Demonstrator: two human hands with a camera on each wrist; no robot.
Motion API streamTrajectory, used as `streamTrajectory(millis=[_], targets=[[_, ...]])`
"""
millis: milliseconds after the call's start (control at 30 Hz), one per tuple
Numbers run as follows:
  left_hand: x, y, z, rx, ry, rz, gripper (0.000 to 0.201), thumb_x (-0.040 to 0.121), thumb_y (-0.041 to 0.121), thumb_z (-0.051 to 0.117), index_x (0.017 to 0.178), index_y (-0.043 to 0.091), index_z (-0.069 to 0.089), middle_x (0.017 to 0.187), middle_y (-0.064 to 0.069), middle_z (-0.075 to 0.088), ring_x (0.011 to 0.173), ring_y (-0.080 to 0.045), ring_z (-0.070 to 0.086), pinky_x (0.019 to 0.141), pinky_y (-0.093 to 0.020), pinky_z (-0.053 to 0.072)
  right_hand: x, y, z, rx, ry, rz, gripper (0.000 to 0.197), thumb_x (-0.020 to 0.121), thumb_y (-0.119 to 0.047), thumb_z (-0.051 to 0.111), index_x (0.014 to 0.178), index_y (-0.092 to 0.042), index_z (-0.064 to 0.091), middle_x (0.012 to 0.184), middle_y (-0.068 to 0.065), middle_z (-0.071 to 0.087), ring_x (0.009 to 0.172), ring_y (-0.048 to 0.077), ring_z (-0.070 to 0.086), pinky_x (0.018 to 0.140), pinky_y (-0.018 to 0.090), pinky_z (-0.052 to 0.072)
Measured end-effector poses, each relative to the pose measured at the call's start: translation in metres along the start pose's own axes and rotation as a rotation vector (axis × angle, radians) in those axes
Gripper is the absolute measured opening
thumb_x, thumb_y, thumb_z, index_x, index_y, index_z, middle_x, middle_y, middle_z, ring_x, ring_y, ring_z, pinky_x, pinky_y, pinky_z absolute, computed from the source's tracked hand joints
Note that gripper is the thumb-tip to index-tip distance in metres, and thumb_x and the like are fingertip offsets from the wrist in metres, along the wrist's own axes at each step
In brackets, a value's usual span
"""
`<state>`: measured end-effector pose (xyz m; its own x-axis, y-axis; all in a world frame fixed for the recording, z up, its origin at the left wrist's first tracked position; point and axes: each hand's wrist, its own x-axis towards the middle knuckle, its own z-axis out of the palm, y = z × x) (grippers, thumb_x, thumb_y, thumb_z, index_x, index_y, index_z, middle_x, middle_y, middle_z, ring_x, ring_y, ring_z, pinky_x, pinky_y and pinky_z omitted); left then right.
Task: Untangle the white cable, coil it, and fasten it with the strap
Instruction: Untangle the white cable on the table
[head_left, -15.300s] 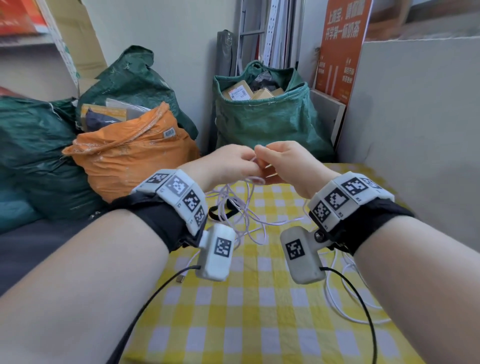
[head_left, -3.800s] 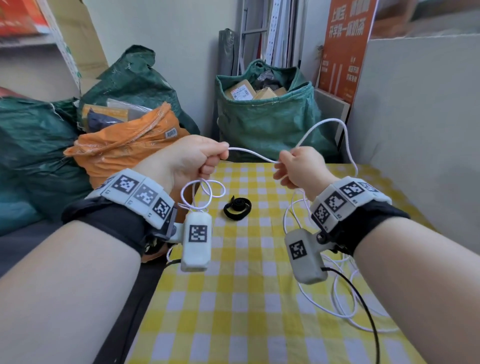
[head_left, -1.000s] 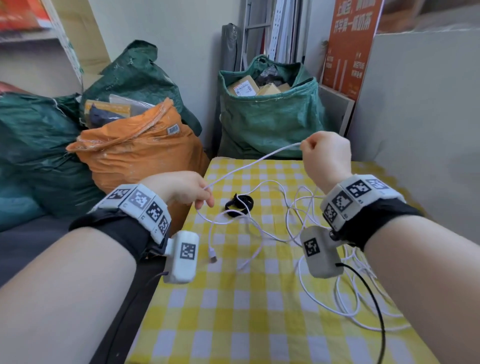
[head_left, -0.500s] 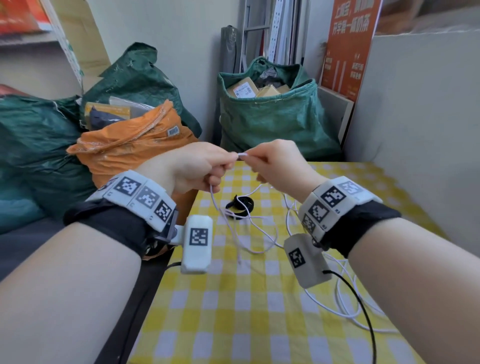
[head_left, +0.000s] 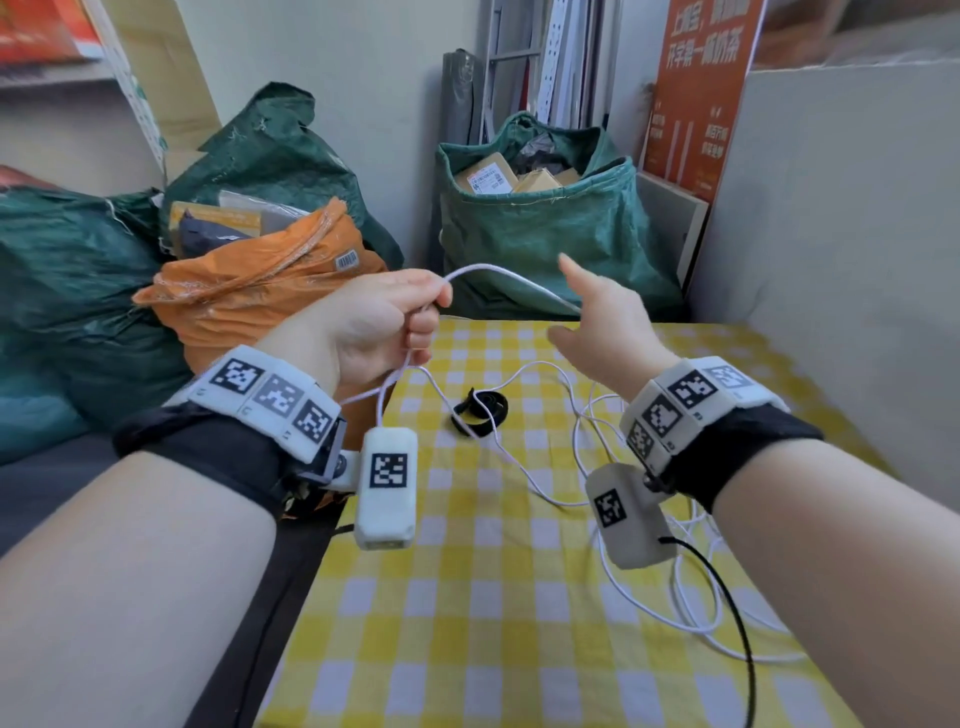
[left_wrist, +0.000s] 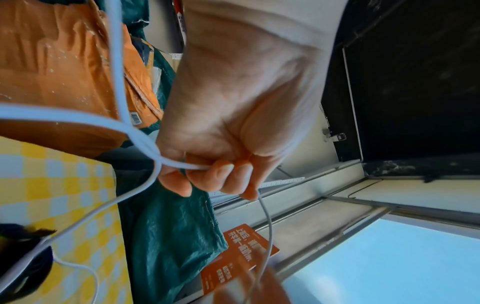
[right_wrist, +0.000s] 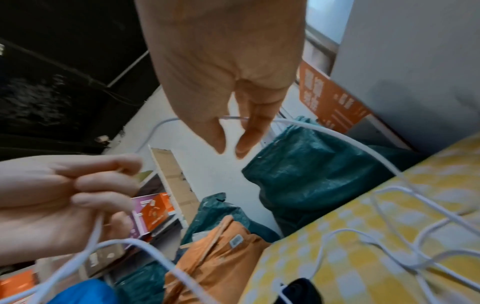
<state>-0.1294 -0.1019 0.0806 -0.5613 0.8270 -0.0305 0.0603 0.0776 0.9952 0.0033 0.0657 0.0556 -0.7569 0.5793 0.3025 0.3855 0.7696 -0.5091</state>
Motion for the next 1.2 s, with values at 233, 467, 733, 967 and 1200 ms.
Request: streamTrajectory(millis=[233, 467, 733, 967, 1200], targets=[[0.0, 0.001, 0.014, 0.062, -0.091, -0.009, 0.028, 0.102, 0.019, 0.035, 0.08, 0.013, 0.05, 0.052, 0.004, 0.035, 0.05, -0.012, 0.03, 0.055, -0.025, 0.031, -0.011, -0.043, 0.001, 0.281, 0.101, -0.359, 0.021, 0.091, -0.015, 0.057, 0.107, -0.014, 0.071, 0.085, 0.001, 0.069, 0.059, 0.013, 0.06, 0.062, 0.019, 0.051], [-0.002, -0.011, -0.009, 0.433, -0.02, -0.106, 0.026, 0.098, 0.011, 0.044, 0.075, 0.008, 0.055, 0.057, -0.001, 0.045, 0.048, -0.009, 0.042, 0.052, -0.019, 0.036, 0.005, 0.002, -0.003, 0.082, 0.254, -0.01, 0.025, 0.093, -0.012, 0.047, 0.093, -0.01, 0.072, 0.081, 0.009, 0.068, 0.08, 0.031, 0.065, 0.074, 0.032, 0.052], [-0.004, -0.018, -0.01, 0.552, -0.064, -0.225, 0.019, 0.095, 0.017, 0.052, 0.08, 0.012, 0.063, 0.074, 0.0, 0.068, 0.071, -0.019, 0.067, 0.089, -0.041, 0.044, 0.002, 0.007, -0.001, -0.019, -0.009, 0.18, 0.037, 0.089, -0.005, 0.043, 0.114, -0.02, 0.066, 0.117, 0.01, 0.065, 0.093, 0.03, 0.067, 0.083, 0.038, 0.055], [-0.007, -0.002, 0.016, 0.464, -0.161, -0.244, 0.011, 0.097, 0.025, 0.052, 0.091, 0.016, 0.054, 0.082, -0.007, 0.068, 0.045, -0.01, 0.053, 0.042, -0.017, 0.039, -0.01, -0.038, 0.012, 0.02, -0.223, -0.302, 0.031, 0.093, -0.014, 0.047, 0.117, -0.021, 0.066, 0.104, 0.002, 0.07, 0.072, 0.019, 0.067, 0.054, 0.016, 0.046], [-0.011, -0.002, 0.002, 0.486, -0.193, -0.349, 0.025, 0.1, 0.019, 0.045, 0.092, 0.005, 0.064, 0.069, -0.009, 0.064, 0.048, -0.008, 0.046, 0.046, -0.017, 0.04, 0.003, -0.01, 0.007, 0.04, 0.094, -0.077, 0.029, 0.092, -0.013, 0.047, 0.069, -0.006, 0.063, 0.079, 0.018, 0.067, 0.072, 0.035, 0.067, 0.068, 0.042, 0.056]])
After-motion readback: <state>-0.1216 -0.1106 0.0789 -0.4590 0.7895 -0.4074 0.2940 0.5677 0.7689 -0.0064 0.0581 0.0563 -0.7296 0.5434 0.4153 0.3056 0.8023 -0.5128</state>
